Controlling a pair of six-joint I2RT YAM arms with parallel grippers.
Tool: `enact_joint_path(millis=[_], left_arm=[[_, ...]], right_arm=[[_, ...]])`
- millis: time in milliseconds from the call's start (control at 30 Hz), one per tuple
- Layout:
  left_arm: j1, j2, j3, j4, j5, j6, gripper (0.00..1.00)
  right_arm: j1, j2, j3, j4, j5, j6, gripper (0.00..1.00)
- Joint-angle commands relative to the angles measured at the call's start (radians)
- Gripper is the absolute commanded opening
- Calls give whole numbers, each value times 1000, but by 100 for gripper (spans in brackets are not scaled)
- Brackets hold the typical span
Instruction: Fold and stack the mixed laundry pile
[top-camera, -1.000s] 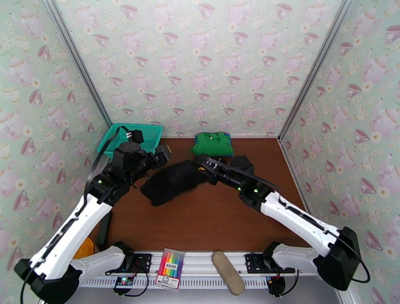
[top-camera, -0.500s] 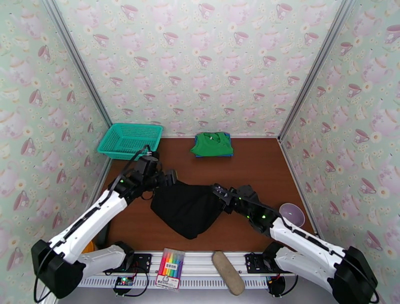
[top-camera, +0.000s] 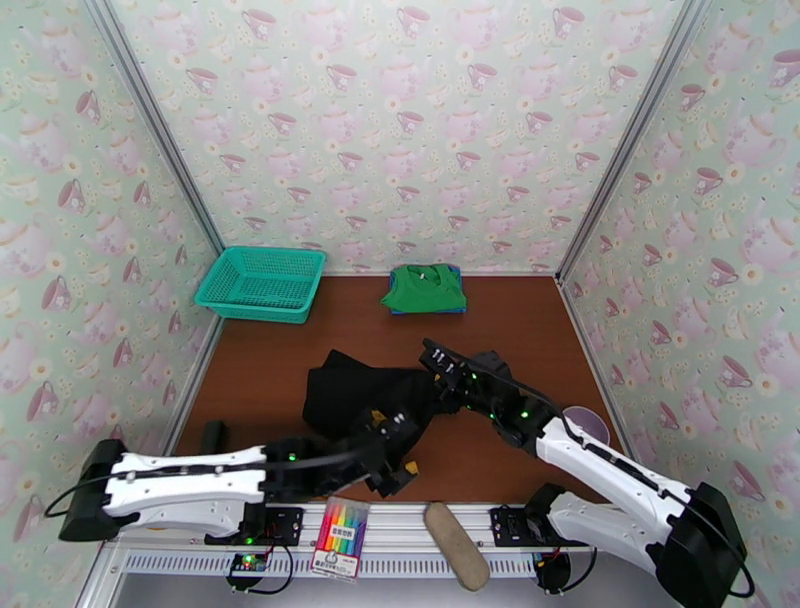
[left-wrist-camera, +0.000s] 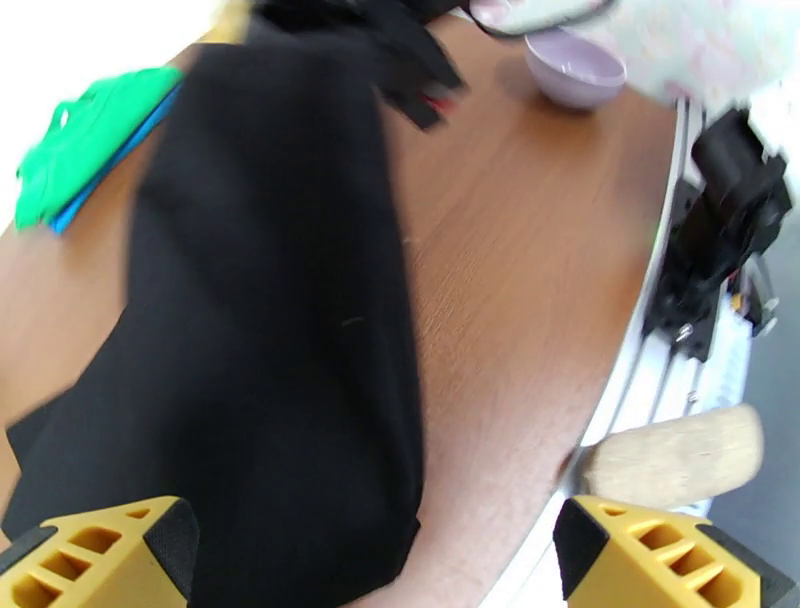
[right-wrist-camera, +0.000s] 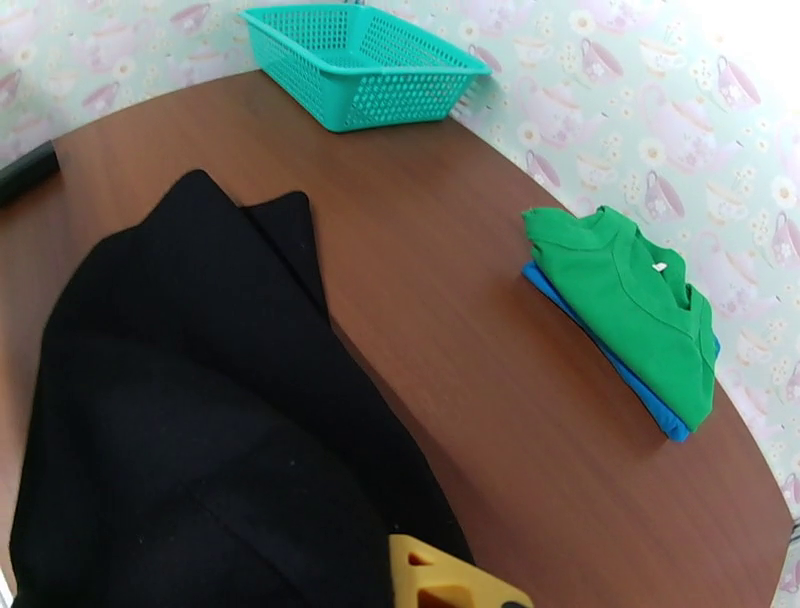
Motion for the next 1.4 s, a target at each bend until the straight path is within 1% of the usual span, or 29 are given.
enact_joint_path(millis=[0,100,200,233,300,367,400,433,467,500,533,567,600,700,733,800,867,933,967,1000,1033,1067,1133,1200,1233,1300,1333,1367], left_arm=[[-6,91,-18,249,-175,35,100],[-4,186,-17,376,-238,32,100],[0,285,25,401,-271,6,100],[0,320,42,403,-285,-7,100],[-1,374,65,393,-351,-56,100],[-2,402,91,320,-471,-113,99],[-2,403,99,284,-511,-135,98],[0,393,97,258,-549,-150,92],[0,375,88,240,-570,-168,81],[2,353,75,237,-575,-179,66],[7,328,50,237,-575,-188,44],[11,295,31,236,-574,-198,9],[17,266,18,226,-567,-208,0],[53,157,-3,169,-450,-188,0],[90,114,2,128,-409,-181,0],[136,31,11,52,-306,-154,0],[231,-56,34,-48,-128,-143,0],[335,-115,49,-109,54,-125,0],[380,-137,56,-129,120,-112,0],[406,-149,58,-139,157,-99,0],[424,-155,62,-153,180,-82,0],[430,-155,68,-165,189,-67,0],[435,-142,77,-180,205,-51,0],[436,-116,84,-180,229,-44,0],[435,-102,89,-176,248,-40,0],[432,-73,98,-167,278,-35,0],[429,-61,105,-165,285,-29,0],[427,-50,109,-166,288,-27,0]], right_arm=[[-4,-33,7,-27,-27,47,0],[-5,-54,-1,-40,-28,55,0],[-5,-71,-4,-50,-33,63,0],[-4,-76,-6,-54,-35,66,0],[-4,-83,-7,-58,-34,69,0],[-4,-95,-10,-61,-28,68,0],[-4,-99,-10,-62,-24,68,0],[-5,-105,-13,-65,-22,67,0],[-4,-109,-14,-66,-18,67,0],[-4,-112,-14,-69,-12,67,0],[-4,-116,-14,-72,-4,66,0],[-6,-118,-14,-76,2,66,0],[-8,-119,-14,-77,10,67,0],[-20,-119,-16,-90,32,69,0],[-27,-120,-21,-95,37,69,0],[-36,-126,-34,-96,39,57,0],[-40,-132,-58,-86,31,19,0],[-40,-135,-94,-47,6,-21,0],[-40,-135,-115,-14,-19,-48,6],[-40,-168,-135,22,-41,-64,21],[-40,-179,-156,68,-67,-78,42],[-40,-187,-171,108,-111,-95,56],[-39,-189,-179,156,-197,-134,76],[-39,-167,-139,146,-285,-181,89],[-39,-136,-99,116,-342,-210,92],[-40,-49,1,35,-401,-261,97],[-40,-7,55,-12,-412,-286,100],[-40,25,98,-40,-415,-299,100]])
